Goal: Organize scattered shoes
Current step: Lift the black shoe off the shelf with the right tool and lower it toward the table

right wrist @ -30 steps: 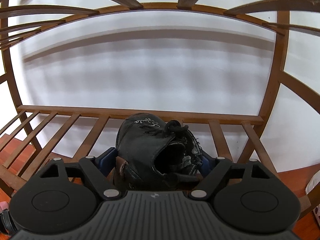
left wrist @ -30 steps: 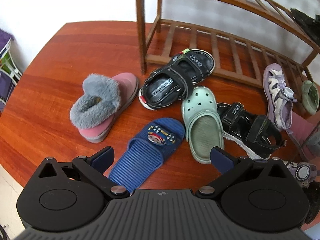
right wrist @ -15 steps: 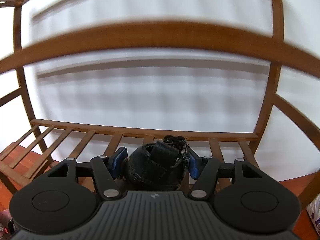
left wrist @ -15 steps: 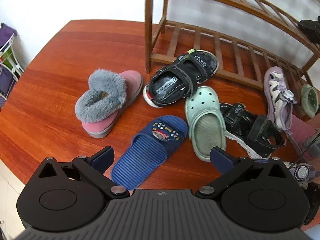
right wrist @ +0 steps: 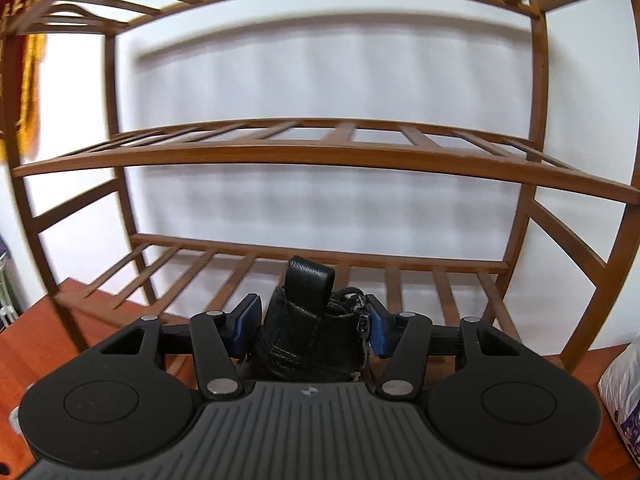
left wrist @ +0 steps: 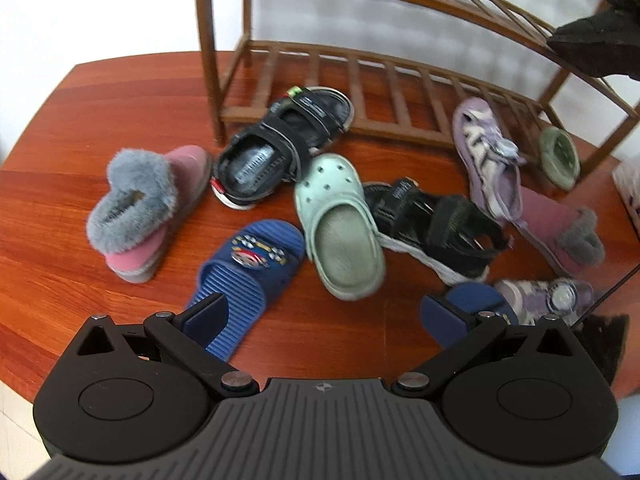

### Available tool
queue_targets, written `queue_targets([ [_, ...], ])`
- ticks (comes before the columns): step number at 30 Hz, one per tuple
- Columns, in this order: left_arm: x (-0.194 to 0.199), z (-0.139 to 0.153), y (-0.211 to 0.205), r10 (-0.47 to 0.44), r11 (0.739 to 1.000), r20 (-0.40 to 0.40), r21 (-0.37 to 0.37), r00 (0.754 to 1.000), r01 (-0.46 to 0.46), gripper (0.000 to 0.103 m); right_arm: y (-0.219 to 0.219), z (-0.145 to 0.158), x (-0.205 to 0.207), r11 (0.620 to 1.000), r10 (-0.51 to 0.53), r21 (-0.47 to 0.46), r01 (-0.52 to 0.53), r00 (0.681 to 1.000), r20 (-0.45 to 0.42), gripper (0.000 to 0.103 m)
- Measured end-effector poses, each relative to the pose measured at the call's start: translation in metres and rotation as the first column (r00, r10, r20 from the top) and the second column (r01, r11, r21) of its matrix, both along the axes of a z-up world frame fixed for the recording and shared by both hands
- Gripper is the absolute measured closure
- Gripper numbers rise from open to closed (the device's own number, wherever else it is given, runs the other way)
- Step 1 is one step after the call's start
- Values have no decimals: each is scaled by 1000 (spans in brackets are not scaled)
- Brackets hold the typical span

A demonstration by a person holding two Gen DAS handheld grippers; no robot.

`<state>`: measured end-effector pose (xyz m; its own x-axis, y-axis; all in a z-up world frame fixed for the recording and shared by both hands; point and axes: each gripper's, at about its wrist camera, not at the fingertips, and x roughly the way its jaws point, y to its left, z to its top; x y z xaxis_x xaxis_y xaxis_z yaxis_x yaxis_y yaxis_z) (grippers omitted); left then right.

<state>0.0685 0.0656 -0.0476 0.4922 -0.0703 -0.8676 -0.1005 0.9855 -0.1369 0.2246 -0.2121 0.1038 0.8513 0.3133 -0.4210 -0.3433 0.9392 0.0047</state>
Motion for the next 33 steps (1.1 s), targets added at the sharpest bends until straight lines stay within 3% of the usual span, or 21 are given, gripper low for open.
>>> queue_targets([
  [3, -11, -3, -2, -45, 999, -1, -3, 999, 45, 0, 8, -1, -23, 1000, 23, 10, -23, 999, -22, 51],
  [6, -23, -9, -1, -76, 997, -17, -12, 997, 76, 0, 19, -9, -40, 999, 38, 1, -38, 998, -54, 51],
  [12, -47, -23, 12, -109, 994, -68, -15, 992, 108, 0, 58, -76, -83, 997, 77, 4, -79, 969, -236, 52],
  [19, -68, -36, 30, -136, 991, -104, -5, 985, 137, 0, 107, -148, -126, 996, 92, 28, -88, 927, -363, 52],
  [26, -86, -49, 40, -205, 978, -123, 3, 971, 207, 0, 136, -200, -170, 999, 41, 20, -36, 908, -417, 51],
  [33, -97, -62, 35, -282, 959, -119, -25, 952, 281, 0, 156, -215, -214, 1000, -15, -24, 6, 925, -380, 48],
])
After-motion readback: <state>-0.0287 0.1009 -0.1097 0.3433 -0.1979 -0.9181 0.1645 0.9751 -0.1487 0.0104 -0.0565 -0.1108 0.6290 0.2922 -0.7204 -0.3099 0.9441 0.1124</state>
